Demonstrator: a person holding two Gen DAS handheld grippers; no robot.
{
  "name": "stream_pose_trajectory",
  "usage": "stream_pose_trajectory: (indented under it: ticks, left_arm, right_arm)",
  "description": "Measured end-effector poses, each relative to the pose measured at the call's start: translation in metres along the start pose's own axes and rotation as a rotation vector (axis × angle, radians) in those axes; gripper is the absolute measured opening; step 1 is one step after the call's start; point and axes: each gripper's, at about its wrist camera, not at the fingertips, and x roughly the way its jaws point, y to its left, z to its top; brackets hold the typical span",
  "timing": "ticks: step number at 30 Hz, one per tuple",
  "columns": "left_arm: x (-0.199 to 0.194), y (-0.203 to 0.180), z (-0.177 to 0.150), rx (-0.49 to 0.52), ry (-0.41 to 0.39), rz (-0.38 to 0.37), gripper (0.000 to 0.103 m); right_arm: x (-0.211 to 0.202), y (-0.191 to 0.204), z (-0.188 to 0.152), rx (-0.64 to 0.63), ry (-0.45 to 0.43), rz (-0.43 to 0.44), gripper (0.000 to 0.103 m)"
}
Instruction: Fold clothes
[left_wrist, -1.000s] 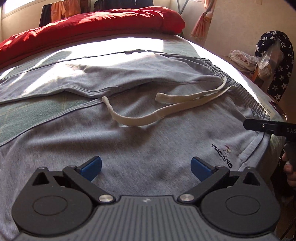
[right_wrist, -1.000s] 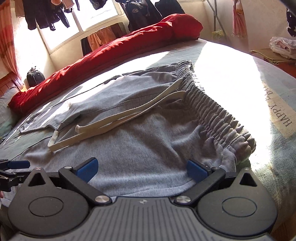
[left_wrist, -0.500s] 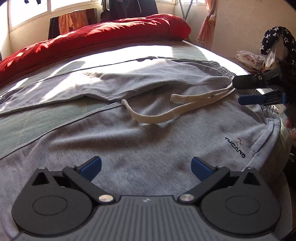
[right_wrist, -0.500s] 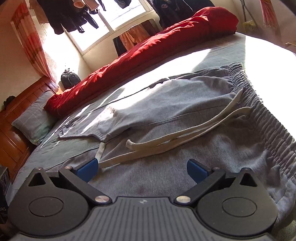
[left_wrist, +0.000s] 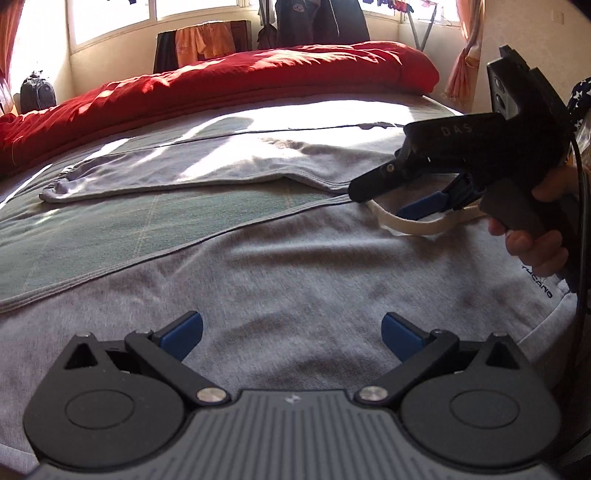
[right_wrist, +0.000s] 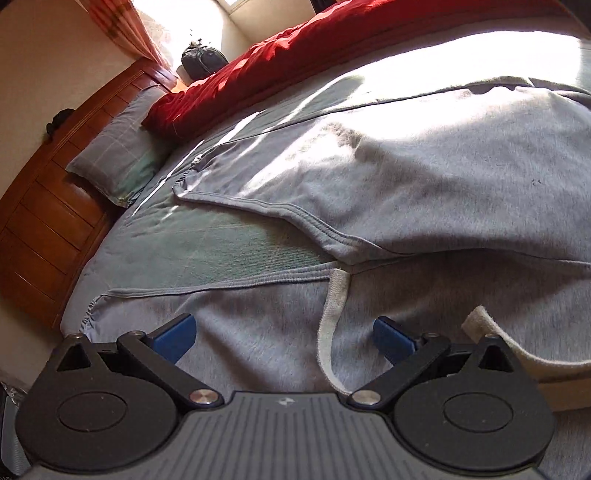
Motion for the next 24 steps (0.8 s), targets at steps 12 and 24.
stream_pose_trajectory:
  ticks: [12, 24]
  left_arm:
    - [0.002, 0.019, -0.012, -0.061, 0.003, -0.024, 0.102]
    - [0.014, 0.023, -0.016, -0.076, 0.031, -0.057, 0.102]
  right_arm:
    - [-0.018, 0.037, -0.011, -0.043, 0.079, 0.225, 0.103]
    - [0.027, 0.023, 0.005, -0.001, 0.074, 0.075, 0.103]
